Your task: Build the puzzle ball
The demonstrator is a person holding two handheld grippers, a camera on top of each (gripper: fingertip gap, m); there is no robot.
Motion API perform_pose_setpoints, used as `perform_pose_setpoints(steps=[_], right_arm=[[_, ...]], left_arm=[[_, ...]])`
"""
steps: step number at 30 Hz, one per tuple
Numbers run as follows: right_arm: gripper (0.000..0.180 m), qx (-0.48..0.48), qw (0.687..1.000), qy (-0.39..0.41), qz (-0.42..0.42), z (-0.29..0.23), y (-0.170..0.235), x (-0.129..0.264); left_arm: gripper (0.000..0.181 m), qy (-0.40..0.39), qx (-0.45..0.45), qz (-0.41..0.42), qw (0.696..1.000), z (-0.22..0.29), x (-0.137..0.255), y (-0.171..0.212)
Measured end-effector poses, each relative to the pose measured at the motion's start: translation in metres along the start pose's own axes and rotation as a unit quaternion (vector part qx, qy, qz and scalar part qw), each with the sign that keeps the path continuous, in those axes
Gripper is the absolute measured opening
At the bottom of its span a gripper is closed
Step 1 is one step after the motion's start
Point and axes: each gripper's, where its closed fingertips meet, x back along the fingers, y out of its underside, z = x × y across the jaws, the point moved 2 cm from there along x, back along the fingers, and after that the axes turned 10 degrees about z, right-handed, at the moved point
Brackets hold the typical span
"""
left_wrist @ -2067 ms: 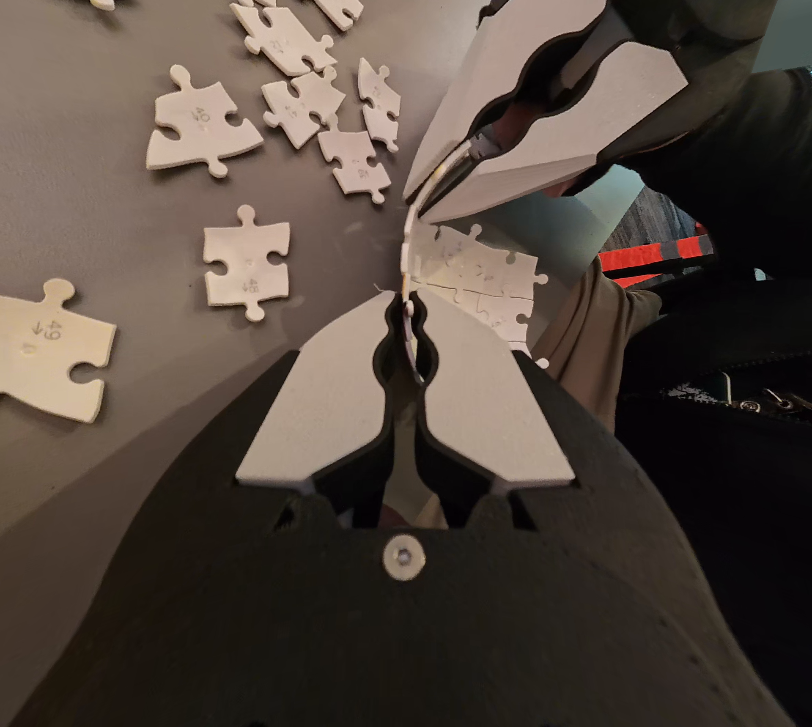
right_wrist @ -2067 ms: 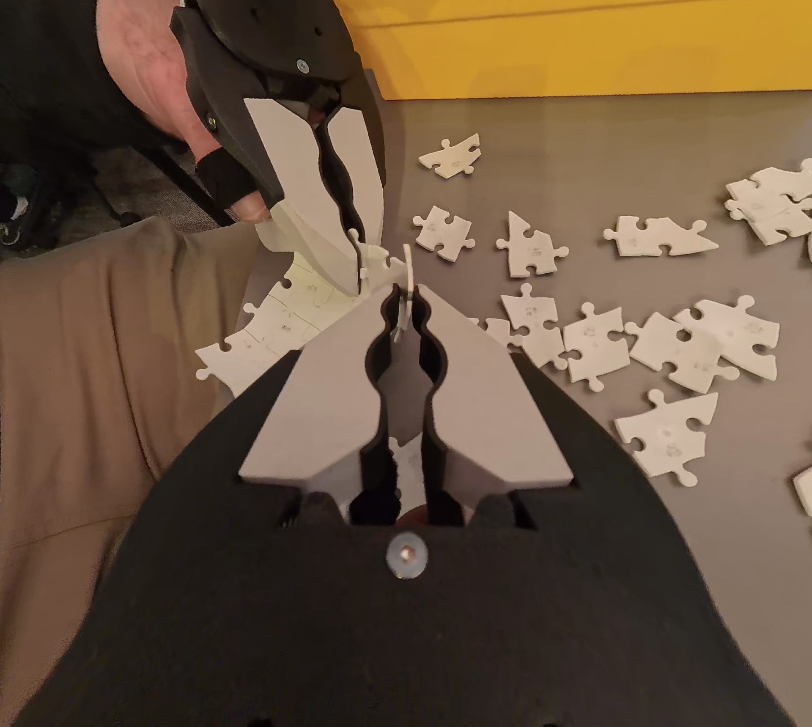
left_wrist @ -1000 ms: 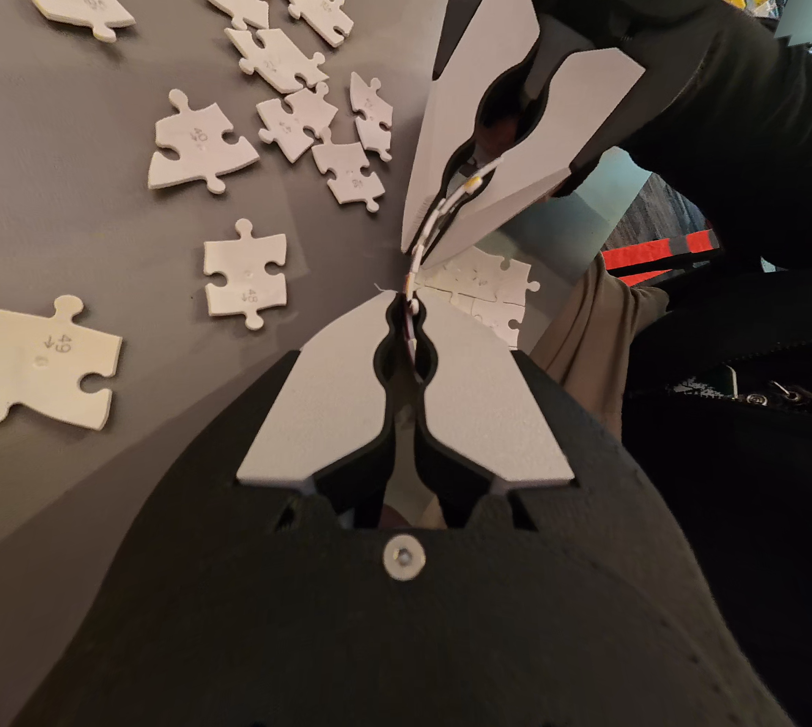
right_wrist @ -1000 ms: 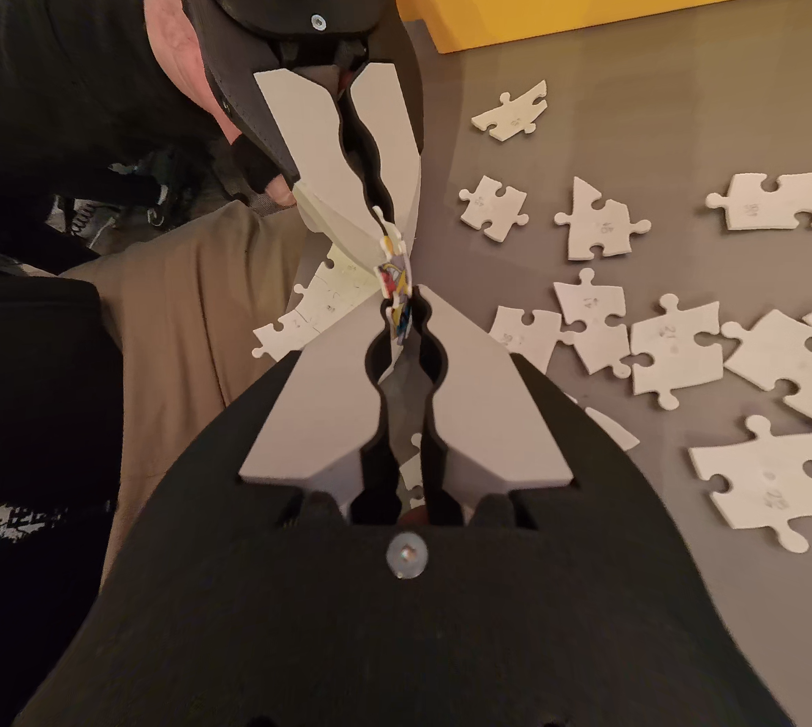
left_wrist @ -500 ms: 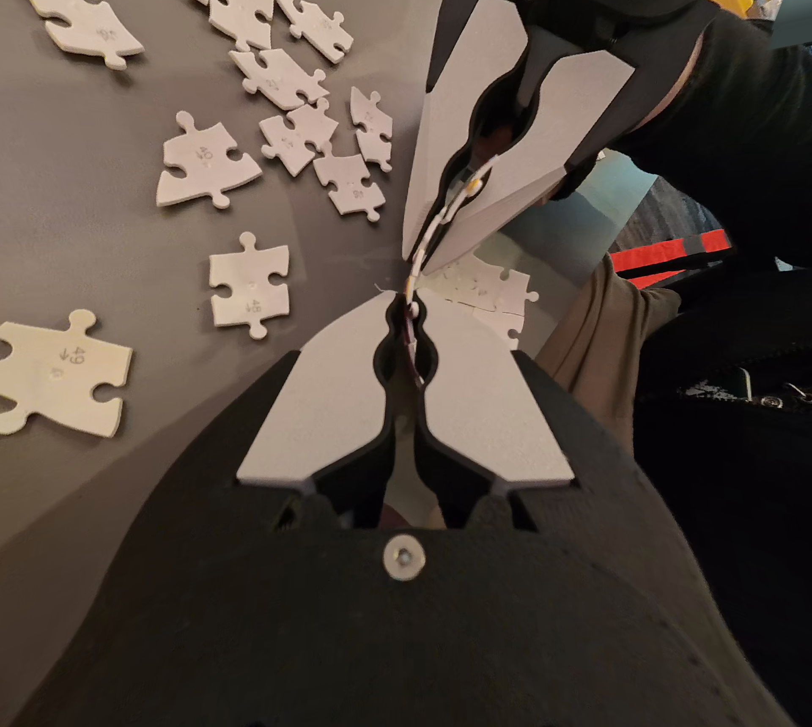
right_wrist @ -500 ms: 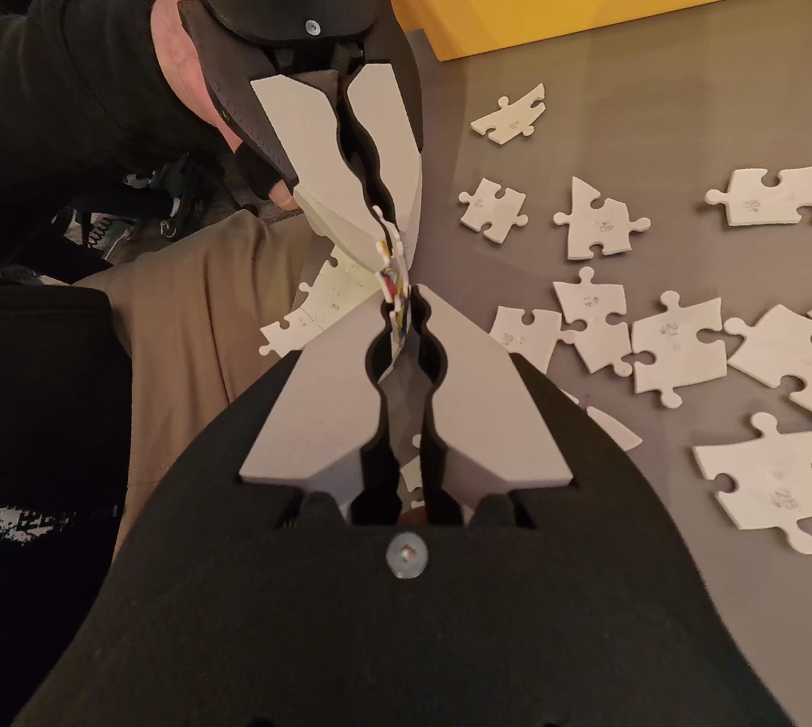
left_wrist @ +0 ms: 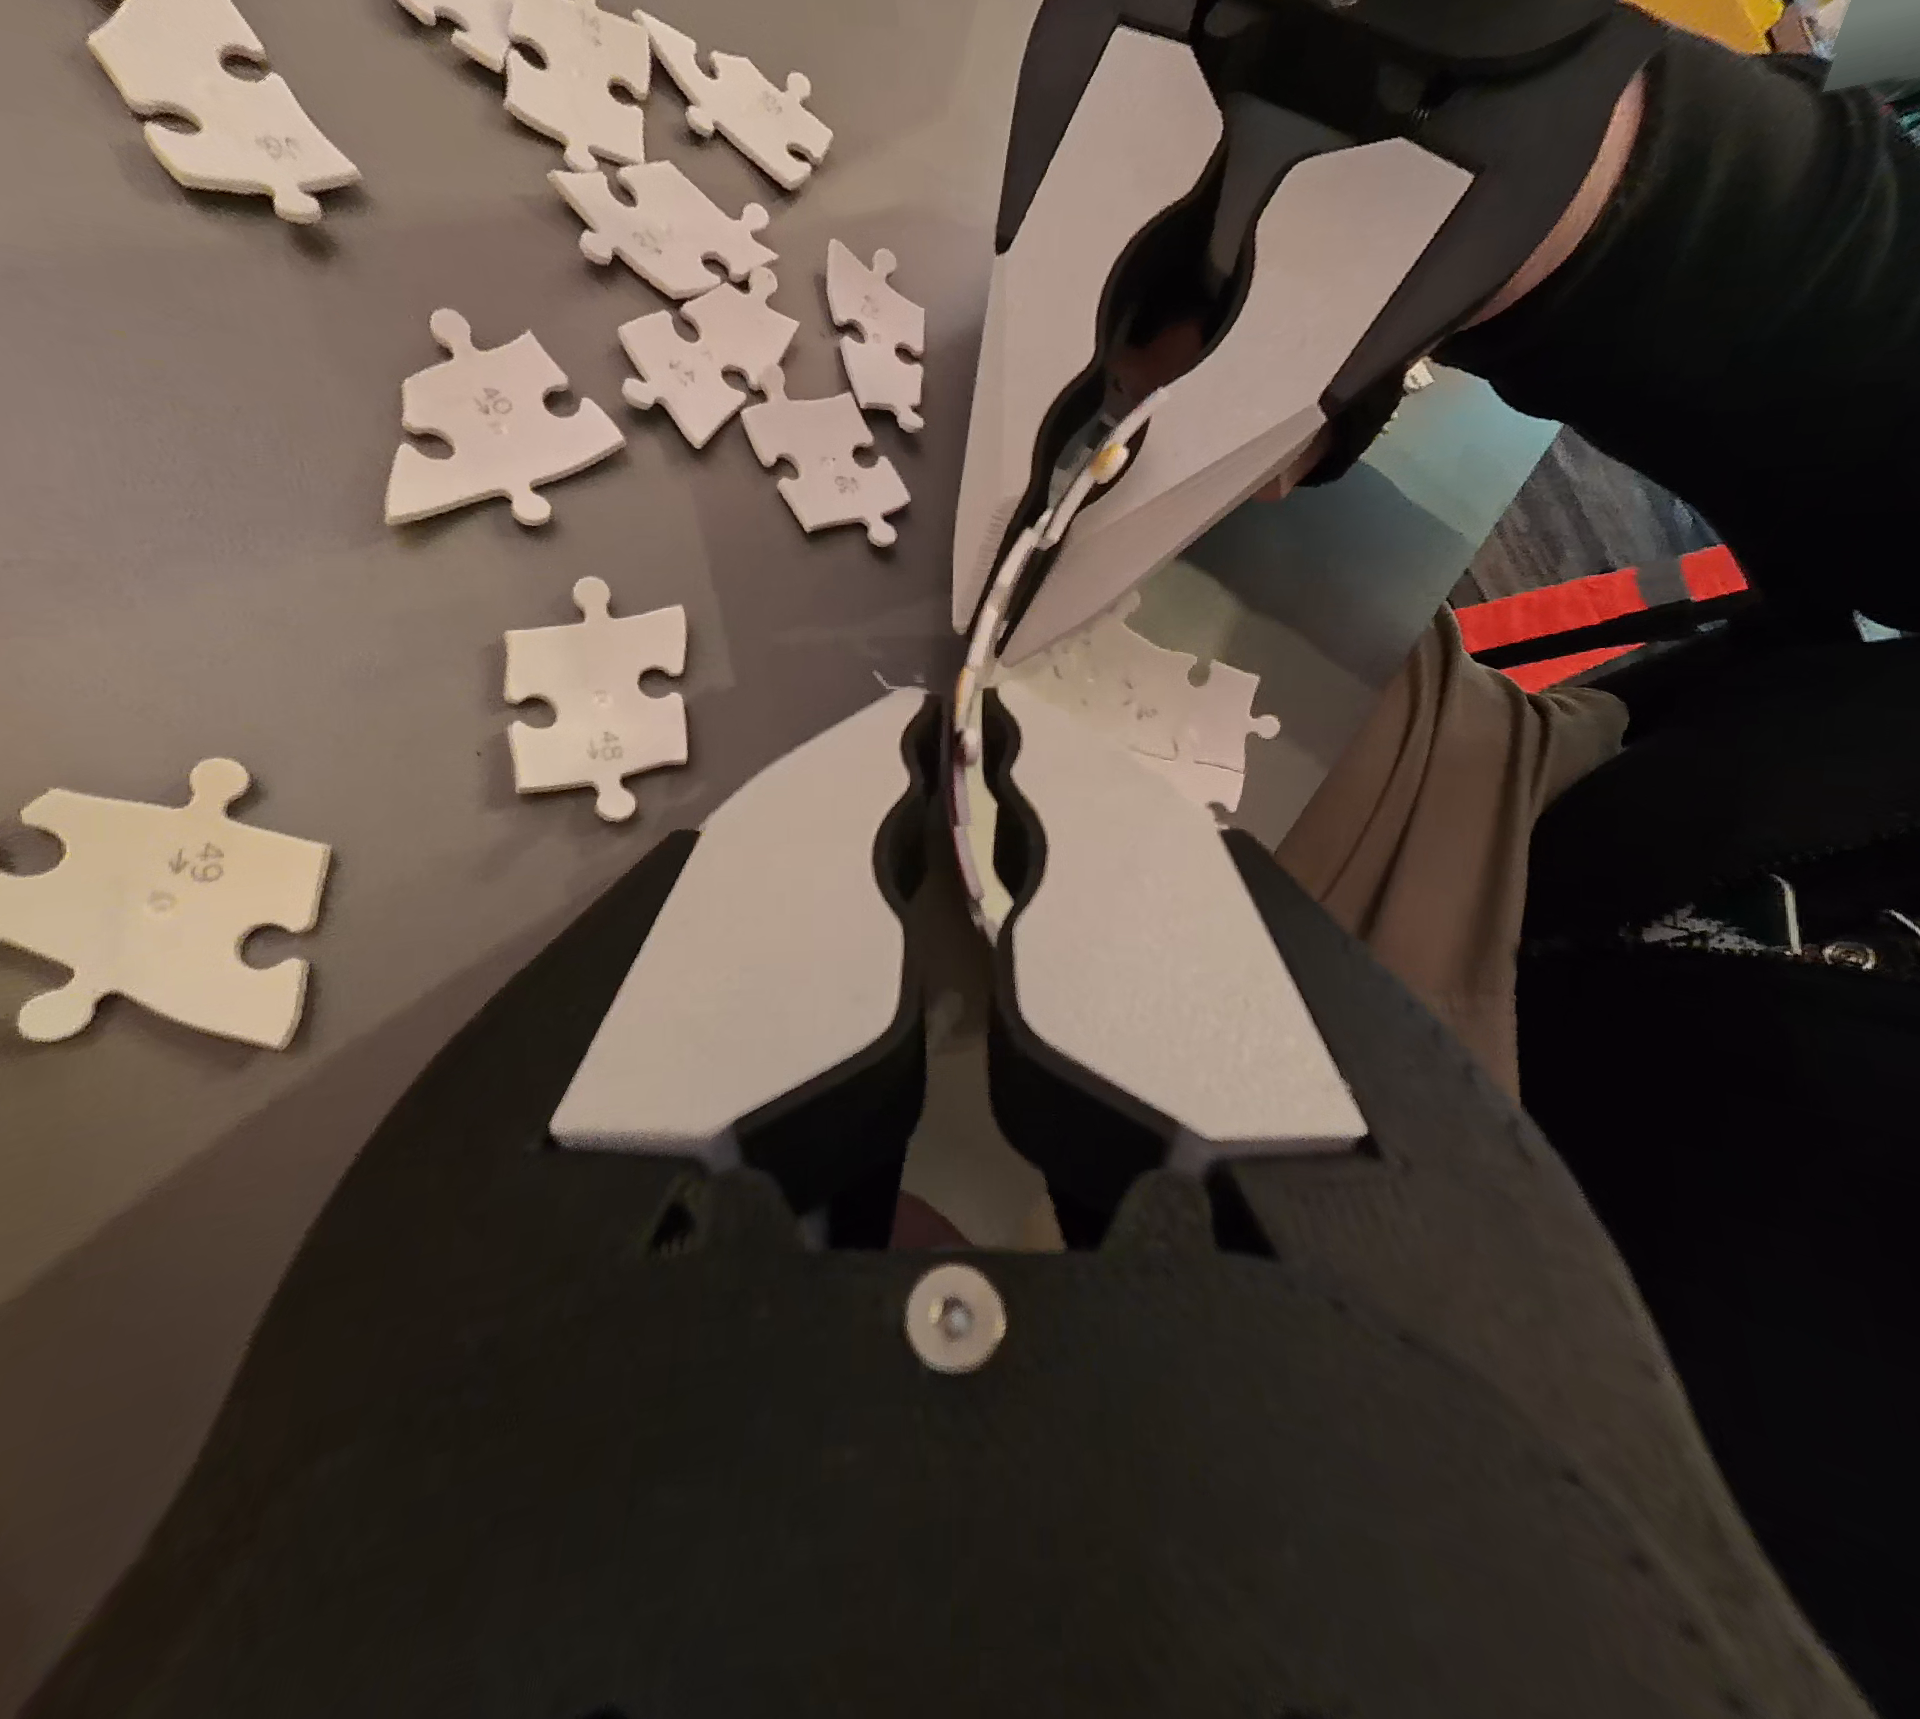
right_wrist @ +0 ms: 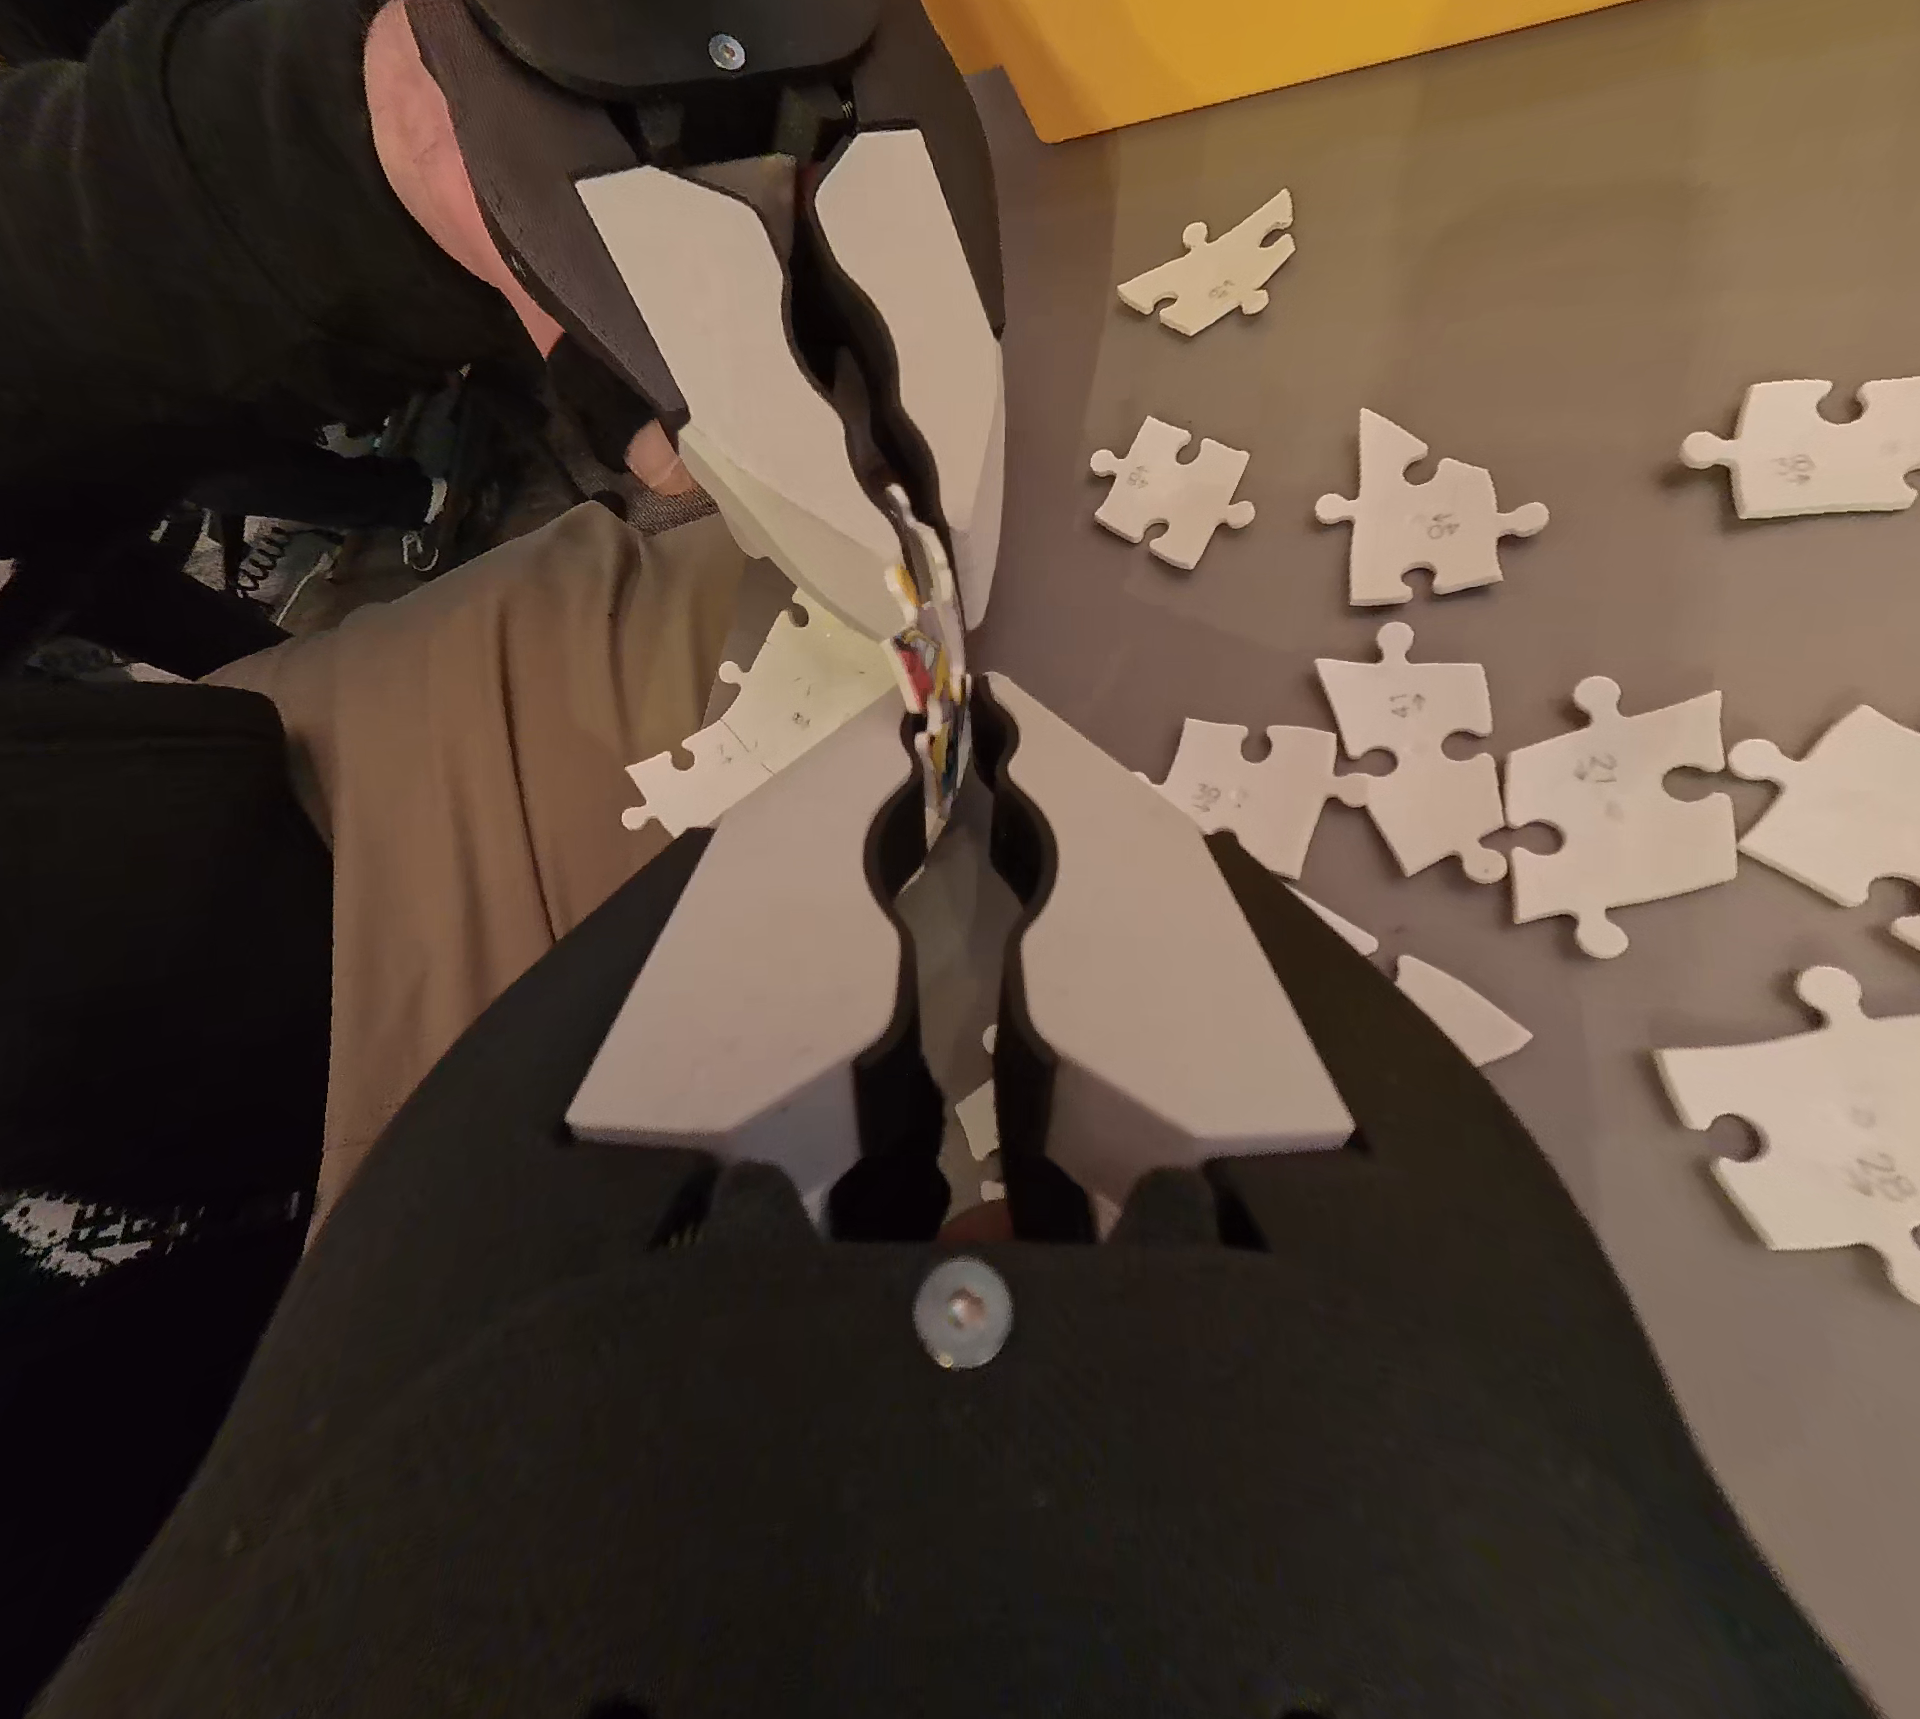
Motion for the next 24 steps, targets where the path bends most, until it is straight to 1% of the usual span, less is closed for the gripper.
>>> perform_pose_setpoints(steps=[2, 8, 12, 16, 22, 24], right_arm=[[0.003, -0.001, 1.0, 0.001, 0.0, 0.0002, -0.0001, -0.0001], [0.003, -0.005, 1.0, 0.0, -0.003, 0.0005, 0.0007, -0.0004], [0.003, -0.015, 1.0, 0.0, 0.004, 0.001, -0.001, 0.0012], [0.008, -0.028, 1.0, 0.002, 0.001, 0.0021, 0.0006, 0.0063], [0.006, -0.03, 0.999, 0.009, -0.005, 0.003, 0.0041, 0.0061], [0.002, -0.028, 1.0, 0.011, -0.009, 0.0028, 0.0051, 0.0042]], left_arm=[[0.004, 0.0, -0.002, 0.002, 1.0, -0.0001, 0.0003, -0.0005], [0.003, -0.002, -0.016, -0.008, 1.0, 0.0006, 0.0002, 0.0004], [0.003, 0.0, -0.011, 0.001, 1.0, 0.0006, 0.0002, -0.0011], [0.003, -0.006, -0.018, 0.003, 1.0, 0.001, 0.0007, -0.0029], [0.003, -0.006, -0.011, 0.007, 1.0, -0.0003, -0.0002, -0.0024], [0.003, -0.005, -0.01, 0.007, 1.0, -0.0003, -0.0004, -0.0018]])
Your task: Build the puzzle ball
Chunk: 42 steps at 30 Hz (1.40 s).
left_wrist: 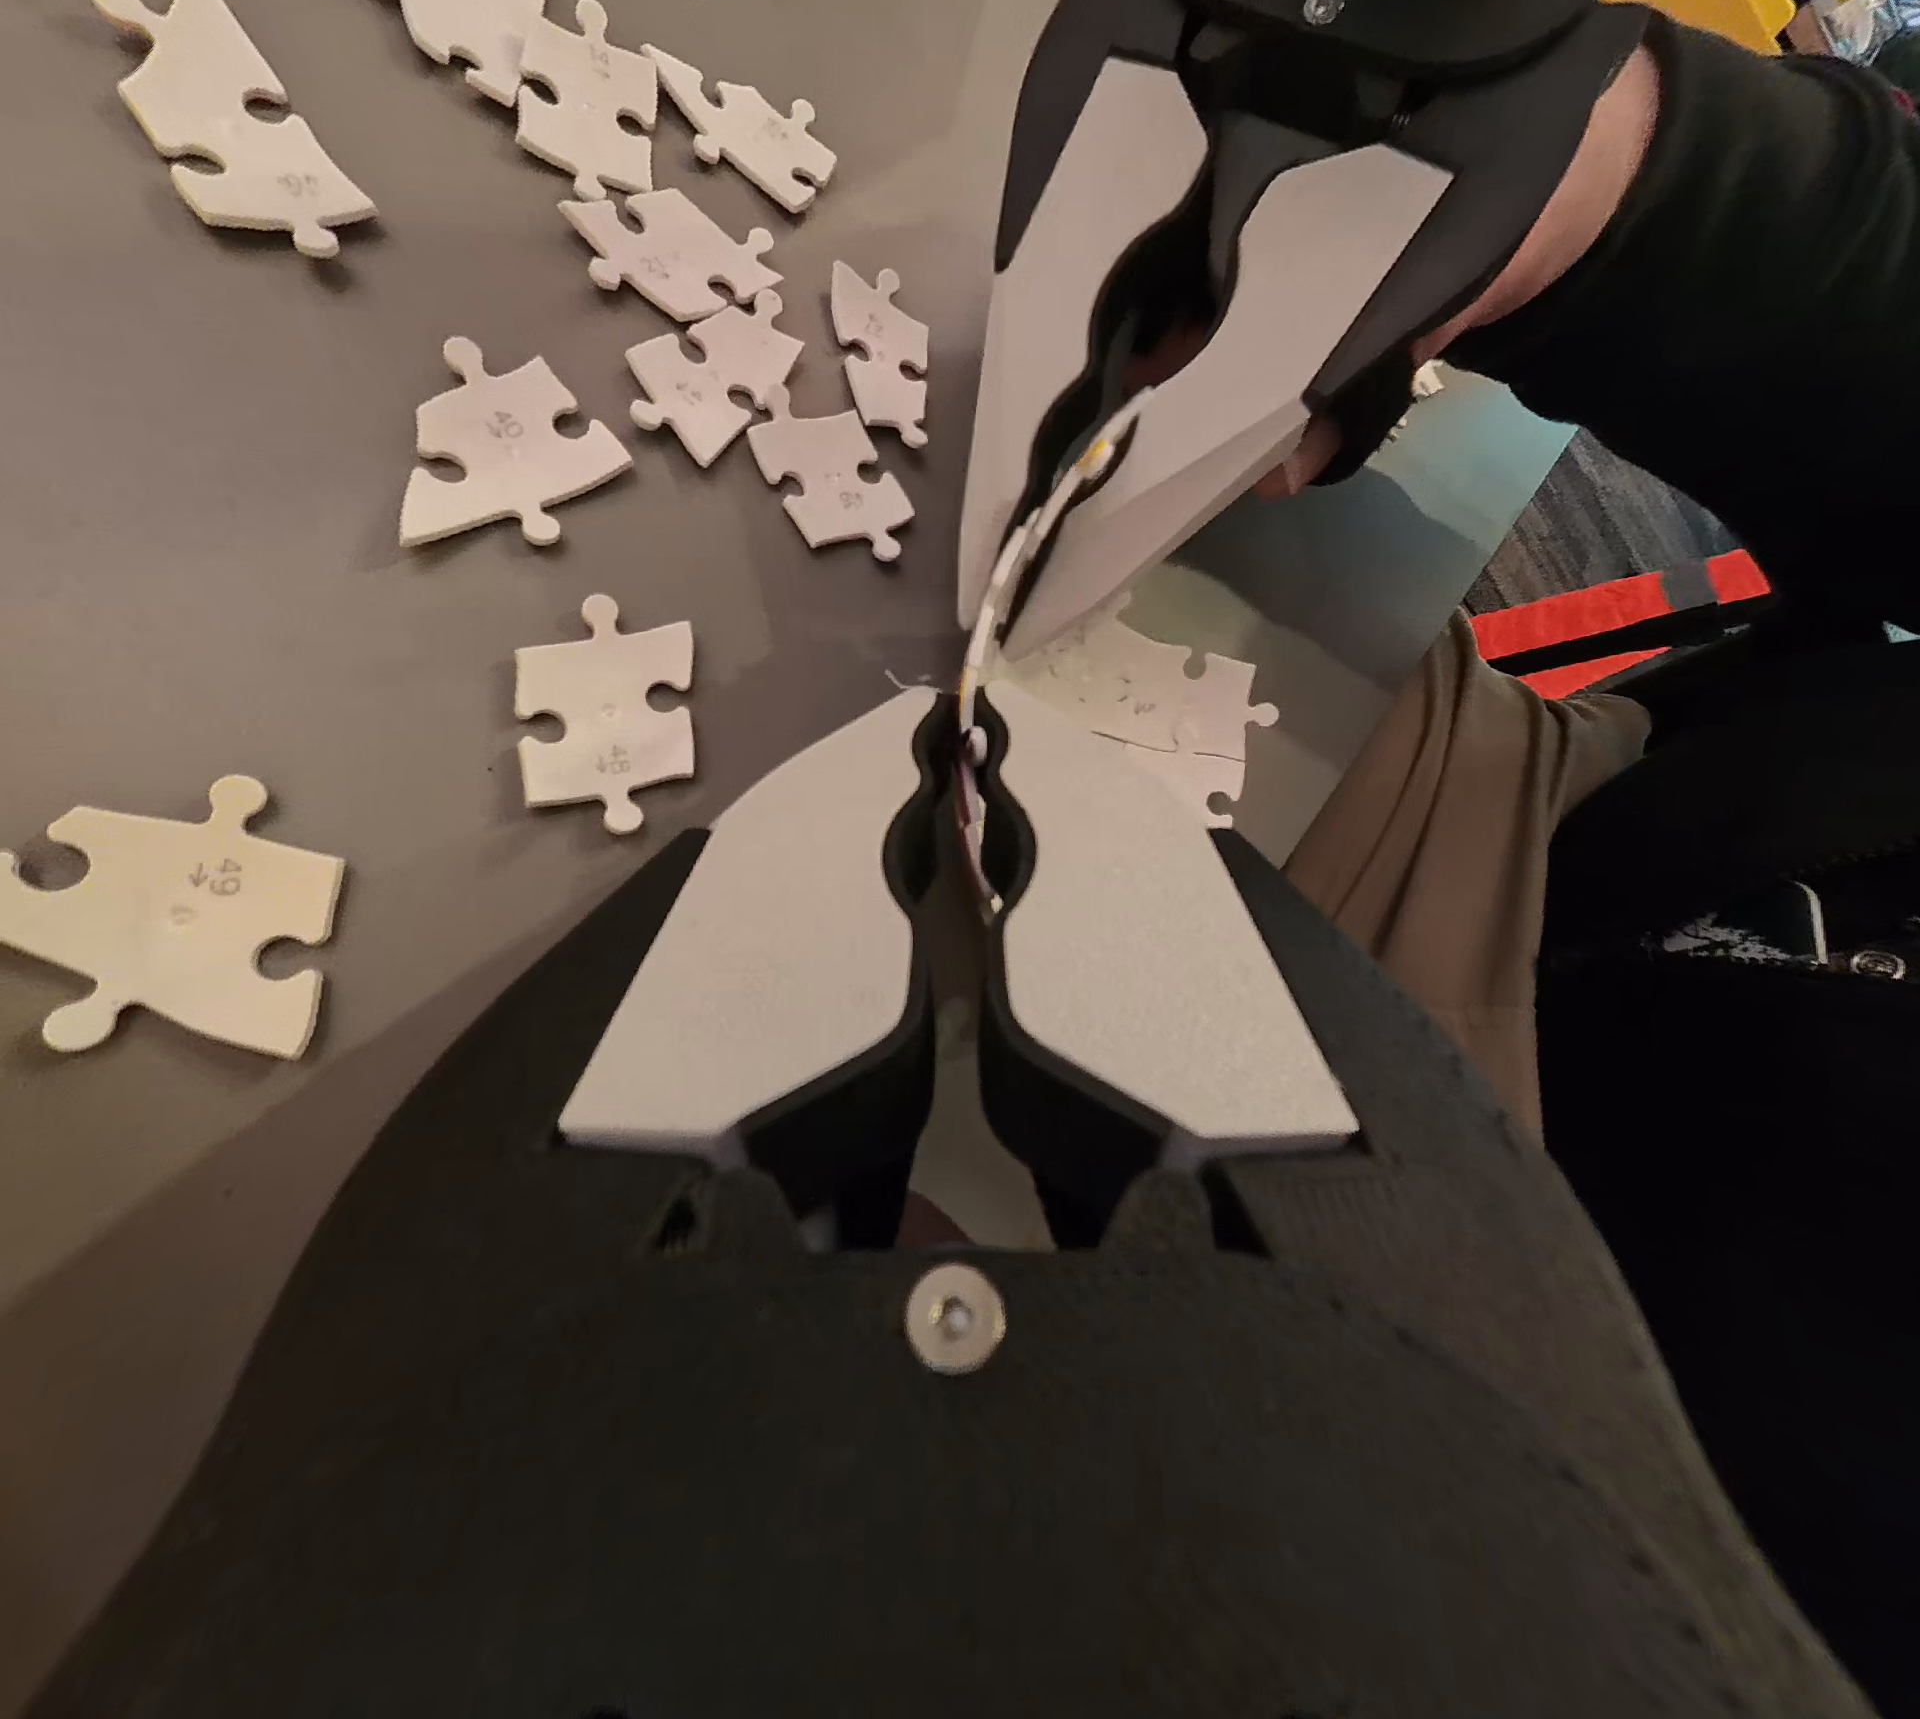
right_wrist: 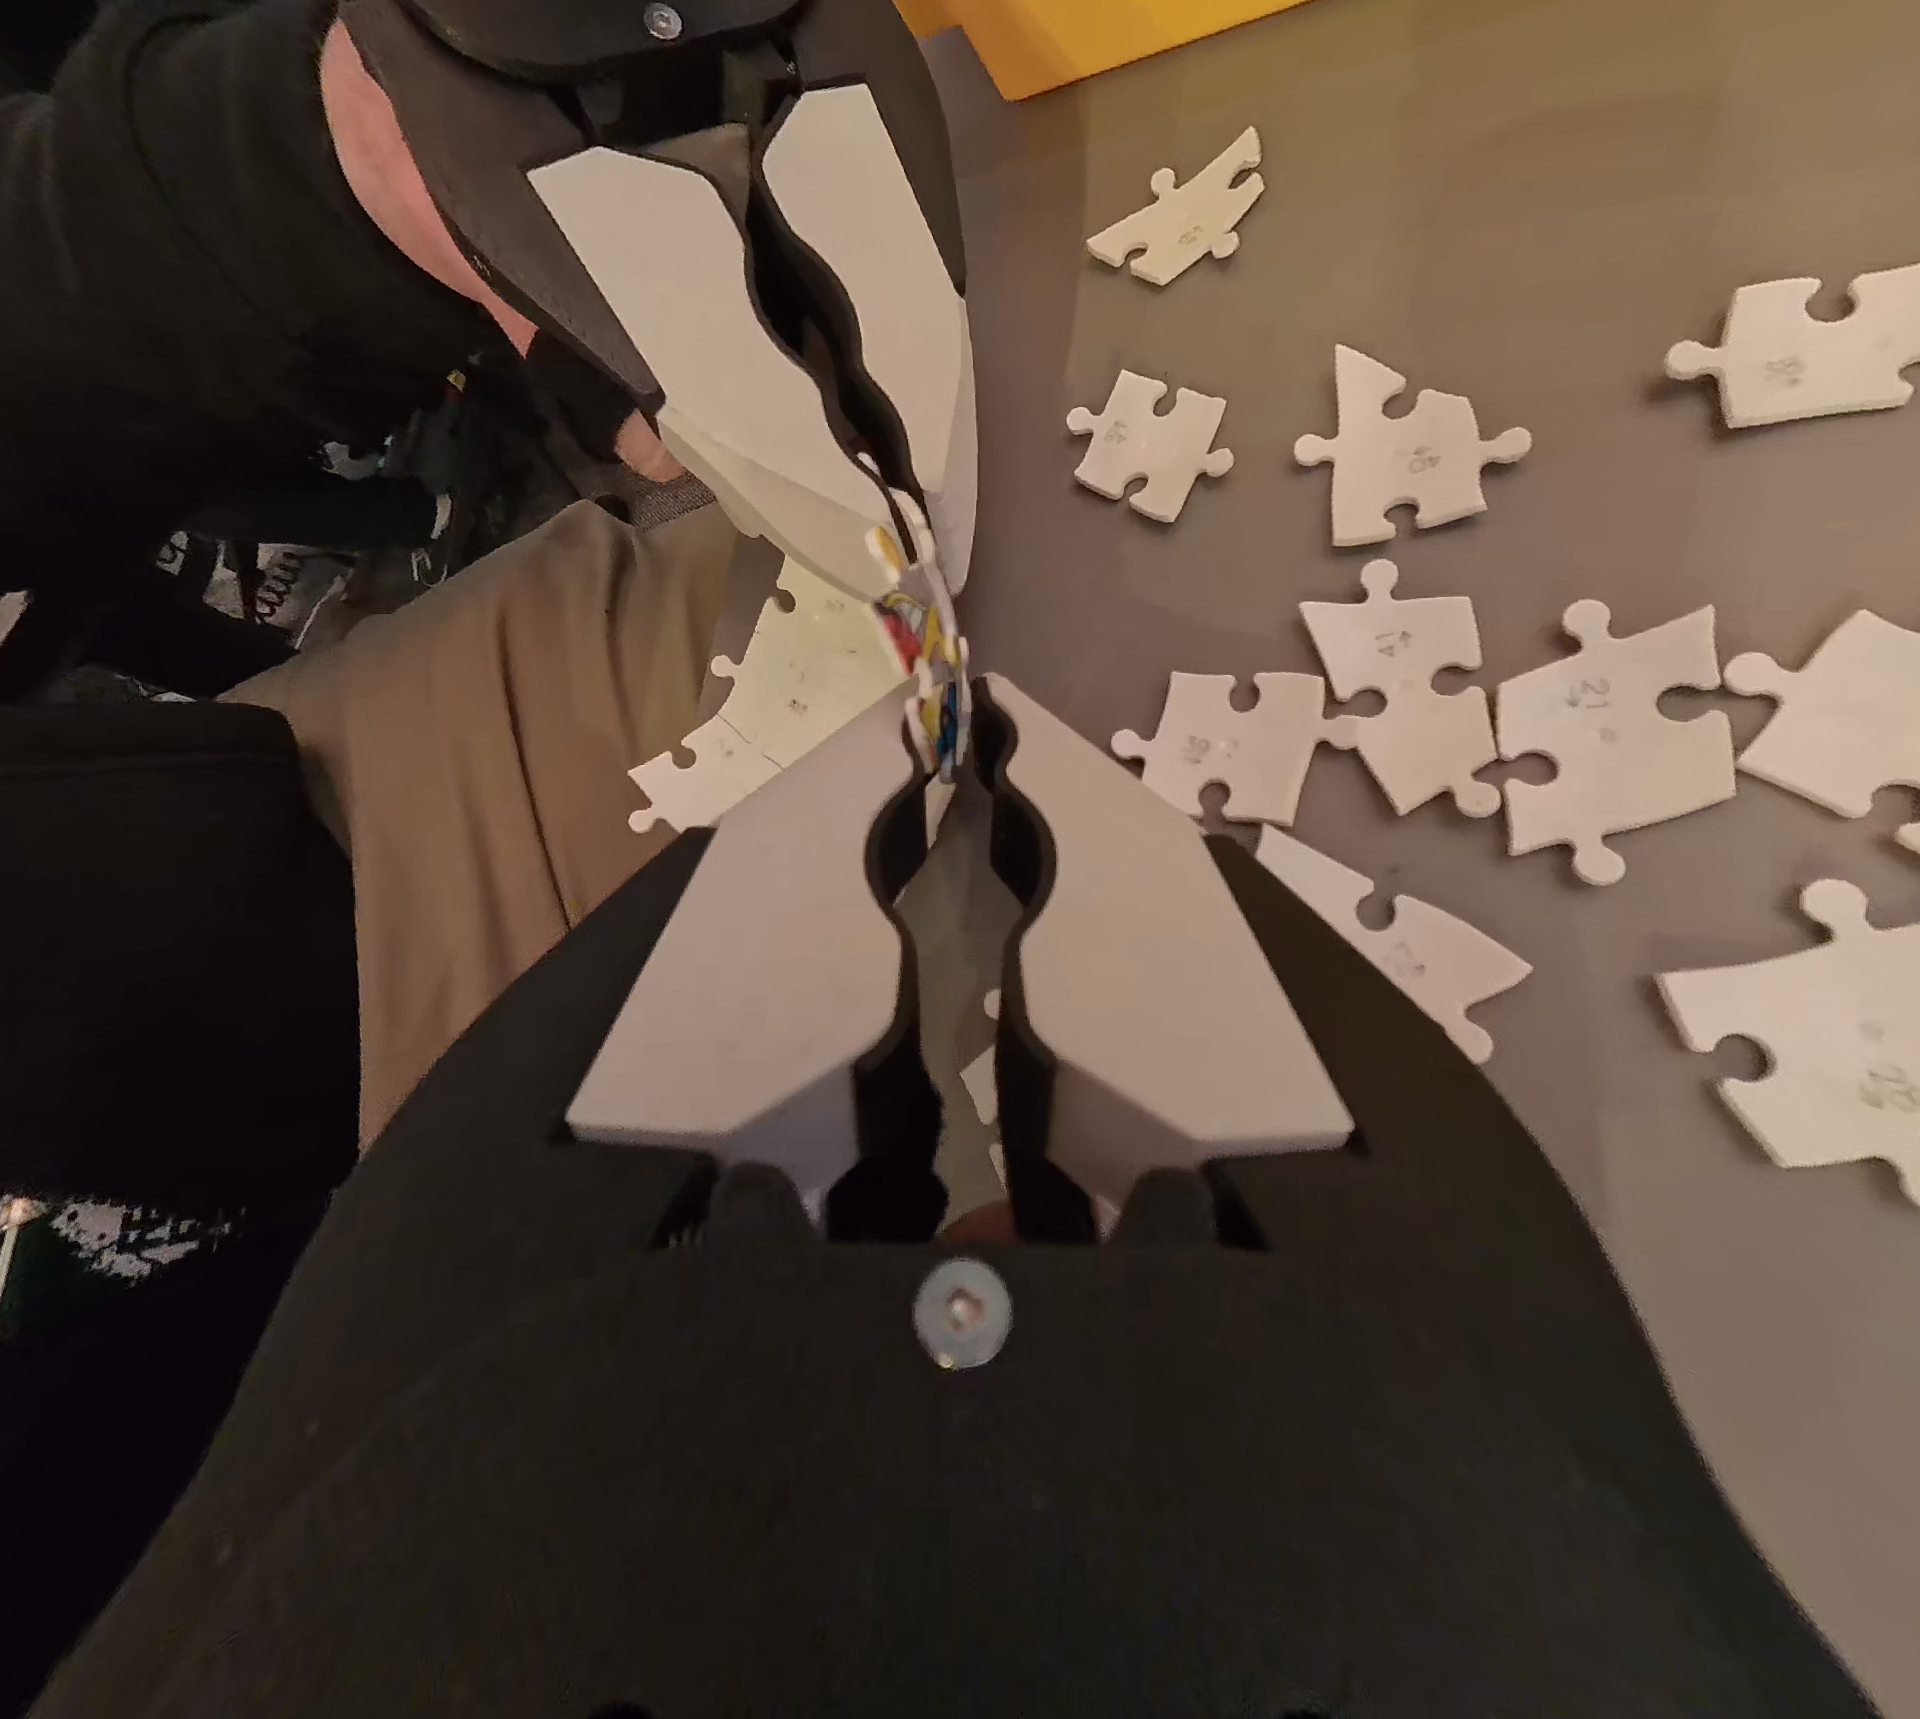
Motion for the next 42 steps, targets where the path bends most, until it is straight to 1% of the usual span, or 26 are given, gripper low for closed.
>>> perform_pose_setpoints(steps=[7, 8, 9, 11, 14, 17, 34, 42], right_arm=[[0.0, -0.003, 1.0, -0.006, 0.004, -0.002, -0.001, 0.0], [0.0, -0.002, 1.0, -0.006, 0.005, -0.002, -0.001, 0.0], [0.0, -0.004, 1.0, -0.008, 0.007, -0.003, -0.002, 0.0], [0.0, -0.004, 1.0, -0.013, 0.005, -0.005, -0.001, -0.002], [0.0, -0.002, 1.0, -0.016, 0.006, -0.006, -0.002, -0.002], [0.0, 0.004, 1.0, -0.017, 0.013, -0.006, -0.004, -0.001], [0.001, 0.022, 0.997, -0.053, 0.058, -0.016, -0.015, 0.006], [0.001, 0.062, 0.995, -0.056, 0.052, -0.021, -0.016, 0.007]], left_arm=[[0.005, -0.002, -0.001, 0.004, 1.0, -0.001, 0.001, -0.001], [0.006, -0.003, -0.005, 0.003, 1.0, 0.0, 0.0, -0.001], [0.014, -0.001, -0.009, 0.0, 1.0, 0.001, -0.001, -0.001], [0.017, 0.005, -0.019, -0.007, 1.0, 0.005, -0.003, 0.001], [0.009, -0.001, -0.028, -0.012, 1.0, 0.005, -0.005, 0.002], [0.006, 0.009, -0.021, -0.006, 1.0, 0.006, -0.005, 0.001], [0.004, 0.076, 0.047, 0.037, 0.995, 0.015, 0.002, -0.008], [0.004, 0.101, 0.071, 0.039, 0.991, 0.019, 0.004, -0.009]])
